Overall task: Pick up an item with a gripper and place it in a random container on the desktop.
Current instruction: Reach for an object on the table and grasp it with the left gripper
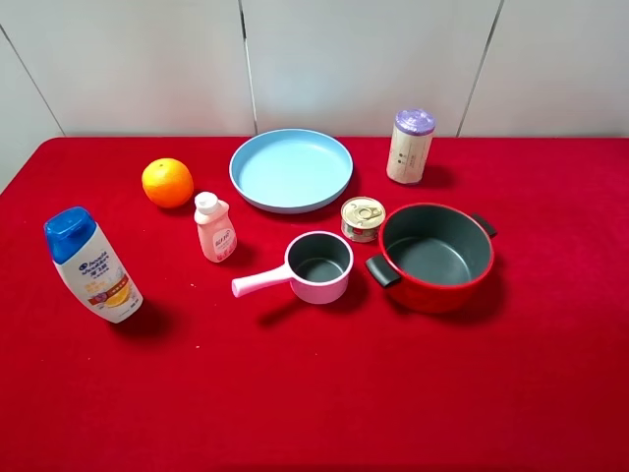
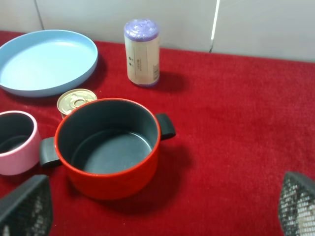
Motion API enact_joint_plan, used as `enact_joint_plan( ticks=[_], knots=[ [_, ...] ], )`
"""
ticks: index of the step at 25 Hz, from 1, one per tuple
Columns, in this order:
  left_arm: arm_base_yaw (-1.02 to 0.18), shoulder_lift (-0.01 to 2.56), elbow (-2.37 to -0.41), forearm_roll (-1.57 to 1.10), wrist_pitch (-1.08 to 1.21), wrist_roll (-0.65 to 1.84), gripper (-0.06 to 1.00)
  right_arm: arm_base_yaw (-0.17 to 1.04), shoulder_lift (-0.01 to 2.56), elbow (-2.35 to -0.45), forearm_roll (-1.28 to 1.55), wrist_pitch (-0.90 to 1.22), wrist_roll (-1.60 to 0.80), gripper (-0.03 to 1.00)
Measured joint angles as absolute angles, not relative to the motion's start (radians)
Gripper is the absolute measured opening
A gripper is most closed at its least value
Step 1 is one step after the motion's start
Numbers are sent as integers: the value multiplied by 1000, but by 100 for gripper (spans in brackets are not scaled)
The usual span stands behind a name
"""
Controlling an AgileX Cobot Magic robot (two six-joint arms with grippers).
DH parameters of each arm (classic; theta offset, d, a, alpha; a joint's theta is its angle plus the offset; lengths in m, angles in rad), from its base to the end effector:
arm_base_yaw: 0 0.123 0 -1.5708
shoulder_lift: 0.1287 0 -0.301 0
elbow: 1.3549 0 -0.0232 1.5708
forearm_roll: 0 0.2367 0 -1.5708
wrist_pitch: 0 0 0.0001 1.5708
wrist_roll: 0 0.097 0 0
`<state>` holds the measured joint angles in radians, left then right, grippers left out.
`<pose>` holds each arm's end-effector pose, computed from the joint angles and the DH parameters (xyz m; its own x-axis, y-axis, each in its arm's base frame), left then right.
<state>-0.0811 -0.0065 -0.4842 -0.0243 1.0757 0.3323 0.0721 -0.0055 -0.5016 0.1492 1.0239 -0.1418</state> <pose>-0.0281 0.0002 0.2620 -0.4201 0.3504 -0.8371 0.2447 0.9320 0.2673 -0.0288 0.0103 0.2720 -0.3982 -0.0922 -0.9127 -0.2127 0.9771 -0.0059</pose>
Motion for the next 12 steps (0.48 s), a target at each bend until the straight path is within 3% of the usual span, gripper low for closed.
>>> enact_joint_plan(
  ticks=[12],
  knots=[
    [-81, -6, -484, -24, 1076, 332, 98, 72, -5, -502, 150, 1024, -142, 69]
  ],
)
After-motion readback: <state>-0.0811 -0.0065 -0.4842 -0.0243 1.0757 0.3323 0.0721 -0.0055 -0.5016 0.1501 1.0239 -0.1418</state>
